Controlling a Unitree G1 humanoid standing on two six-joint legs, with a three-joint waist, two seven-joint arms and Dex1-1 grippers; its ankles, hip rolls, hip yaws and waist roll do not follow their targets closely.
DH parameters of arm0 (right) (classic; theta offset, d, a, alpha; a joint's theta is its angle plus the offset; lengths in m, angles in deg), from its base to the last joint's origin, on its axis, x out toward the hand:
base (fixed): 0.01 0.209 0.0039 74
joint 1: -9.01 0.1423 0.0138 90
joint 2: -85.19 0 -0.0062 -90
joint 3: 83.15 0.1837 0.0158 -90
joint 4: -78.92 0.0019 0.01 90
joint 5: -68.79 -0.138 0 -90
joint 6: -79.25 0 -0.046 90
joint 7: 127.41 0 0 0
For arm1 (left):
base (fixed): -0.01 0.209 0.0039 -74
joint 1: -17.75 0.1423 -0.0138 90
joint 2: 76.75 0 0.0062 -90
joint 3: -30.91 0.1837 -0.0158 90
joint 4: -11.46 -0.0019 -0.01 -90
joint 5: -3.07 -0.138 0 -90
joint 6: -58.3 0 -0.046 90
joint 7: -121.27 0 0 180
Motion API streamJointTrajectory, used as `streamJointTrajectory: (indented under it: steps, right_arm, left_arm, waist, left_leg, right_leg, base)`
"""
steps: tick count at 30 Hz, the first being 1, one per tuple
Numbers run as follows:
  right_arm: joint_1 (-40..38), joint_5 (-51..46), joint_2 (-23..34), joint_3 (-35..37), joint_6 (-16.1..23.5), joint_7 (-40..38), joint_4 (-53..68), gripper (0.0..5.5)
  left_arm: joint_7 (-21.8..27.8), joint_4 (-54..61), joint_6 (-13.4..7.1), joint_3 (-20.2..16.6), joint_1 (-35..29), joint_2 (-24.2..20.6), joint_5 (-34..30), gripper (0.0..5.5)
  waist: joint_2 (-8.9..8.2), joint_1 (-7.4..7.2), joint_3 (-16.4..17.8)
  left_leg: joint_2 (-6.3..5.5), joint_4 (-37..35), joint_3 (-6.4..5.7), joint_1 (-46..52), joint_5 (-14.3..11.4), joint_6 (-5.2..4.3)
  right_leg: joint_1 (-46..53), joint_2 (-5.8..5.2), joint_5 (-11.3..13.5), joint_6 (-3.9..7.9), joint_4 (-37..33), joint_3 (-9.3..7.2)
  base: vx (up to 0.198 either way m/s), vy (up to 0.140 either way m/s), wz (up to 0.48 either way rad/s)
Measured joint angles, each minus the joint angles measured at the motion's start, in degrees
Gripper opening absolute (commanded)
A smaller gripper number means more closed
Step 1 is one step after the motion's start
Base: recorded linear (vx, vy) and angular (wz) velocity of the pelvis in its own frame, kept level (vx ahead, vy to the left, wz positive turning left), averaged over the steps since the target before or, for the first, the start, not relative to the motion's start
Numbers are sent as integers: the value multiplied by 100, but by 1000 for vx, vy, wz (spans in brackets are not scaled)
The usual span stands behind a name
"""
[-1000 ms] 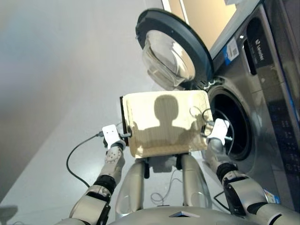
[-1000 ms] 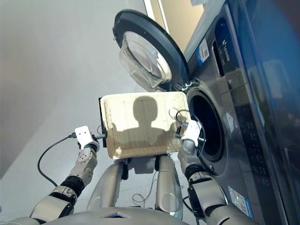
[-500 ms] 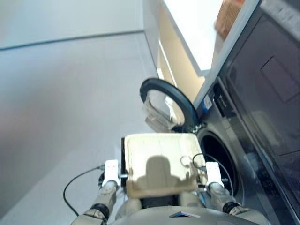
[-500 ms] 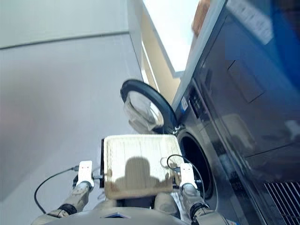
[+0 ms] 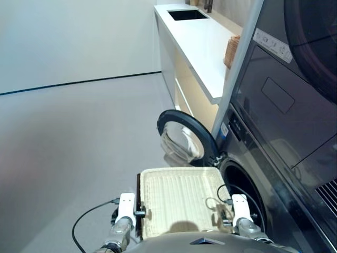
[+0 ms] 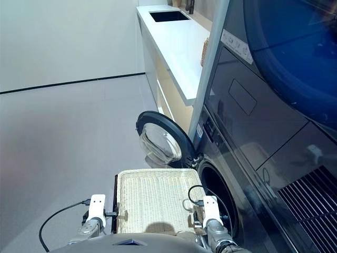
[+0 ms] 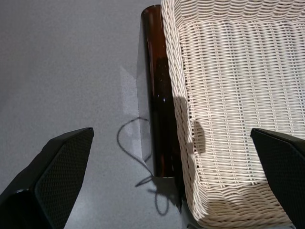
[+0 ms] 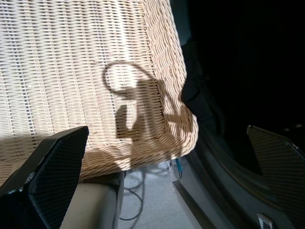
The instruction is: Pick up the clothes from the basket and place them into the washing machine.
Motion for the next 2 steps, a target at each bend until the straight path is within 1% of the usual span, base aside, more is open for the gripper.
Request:
streamJointTrajectory:
  steps: [2]
  right_arm:
    - [0,-1,0,-3,0,0,4,550]
  left_arm:
    - [1,4,24,1,0,5,1,550]
  waist:
    - [3,-1,-1]
  left_leg:
    - [6,-5,-2,19,2,-4]
  right_leg:
    - [24,8,3,-4,-18,-3]
  base:
    - [0,0,0]
